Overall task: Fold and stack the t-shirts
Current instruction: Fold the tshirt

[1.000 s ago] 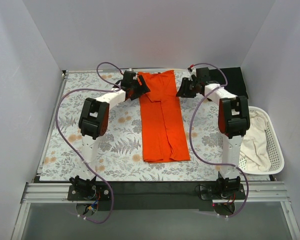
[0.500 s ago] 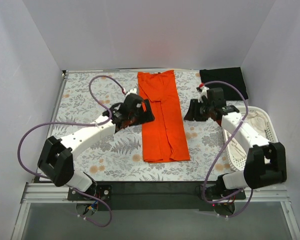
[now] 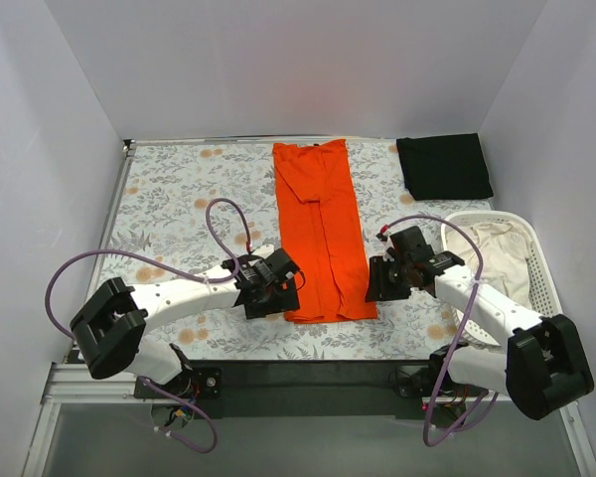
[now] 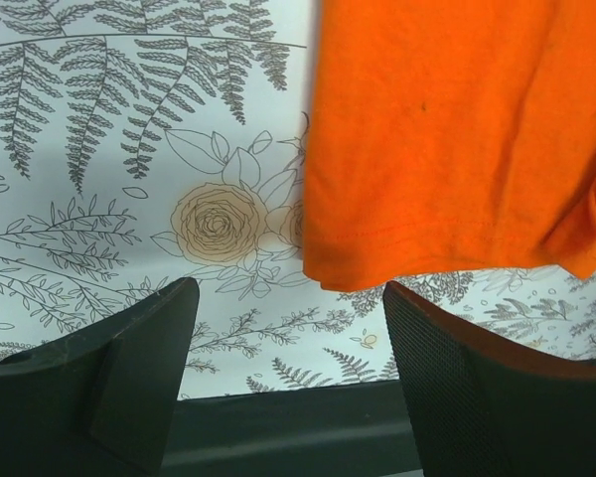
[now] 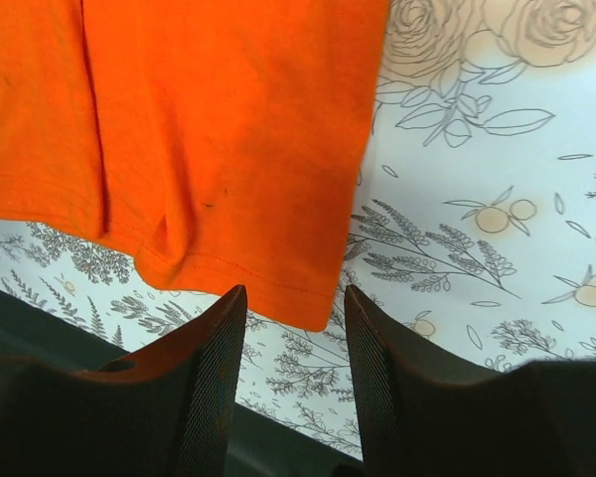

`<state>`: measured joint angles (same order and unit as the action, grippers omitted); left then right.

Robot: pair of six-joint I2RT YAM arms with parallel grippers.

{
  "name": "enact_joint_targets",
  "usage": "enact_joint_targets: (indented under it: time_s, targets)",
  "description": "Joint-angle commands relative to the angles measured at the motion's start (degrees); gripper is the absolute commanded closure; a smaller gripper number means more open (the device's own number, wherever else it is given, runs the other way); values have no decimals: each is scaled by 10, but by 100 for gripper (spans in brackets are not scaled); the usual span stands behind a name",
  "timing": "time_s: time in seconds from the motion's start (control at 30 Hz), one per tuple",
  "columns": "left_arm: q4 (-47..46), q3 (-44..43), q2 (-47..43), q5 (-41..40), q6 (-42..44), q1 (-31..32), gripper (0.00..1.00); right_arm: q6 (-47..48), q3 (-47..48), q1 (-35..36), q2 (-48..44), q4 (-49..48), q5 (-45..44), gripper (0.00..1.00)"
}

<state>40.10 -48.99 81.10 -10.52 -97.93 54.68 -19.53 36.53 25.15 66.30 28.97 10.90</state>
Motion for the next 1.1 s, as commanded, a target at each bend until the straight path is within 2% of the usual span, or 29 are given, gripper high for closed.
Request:
enact_joint_targets:
  time_s: [0.0, 0.3, 0.47, 0.67, 1.07]
  targets:
    - [0, -7, 10, -27, -35, 5, 31, -31, 2, 31, 17, 0, -26, 57]
    - [1, -40, 69, -33, -35, 10, 41, -61, 18, 67, 61, 8, -47, 57]
    - [3, -41, 87, -30, -37, 20, 44, -82, 25, 87, 73, 36, -89, 57]
    - [6, -42, 107, -26, -34, 27, 47, -89, 37, 94, 78, 61, -124, 57]
    - [2, -39, 133, -16, -28, 35, 49, -112, 39, 135, 139, 61, -130, 59]
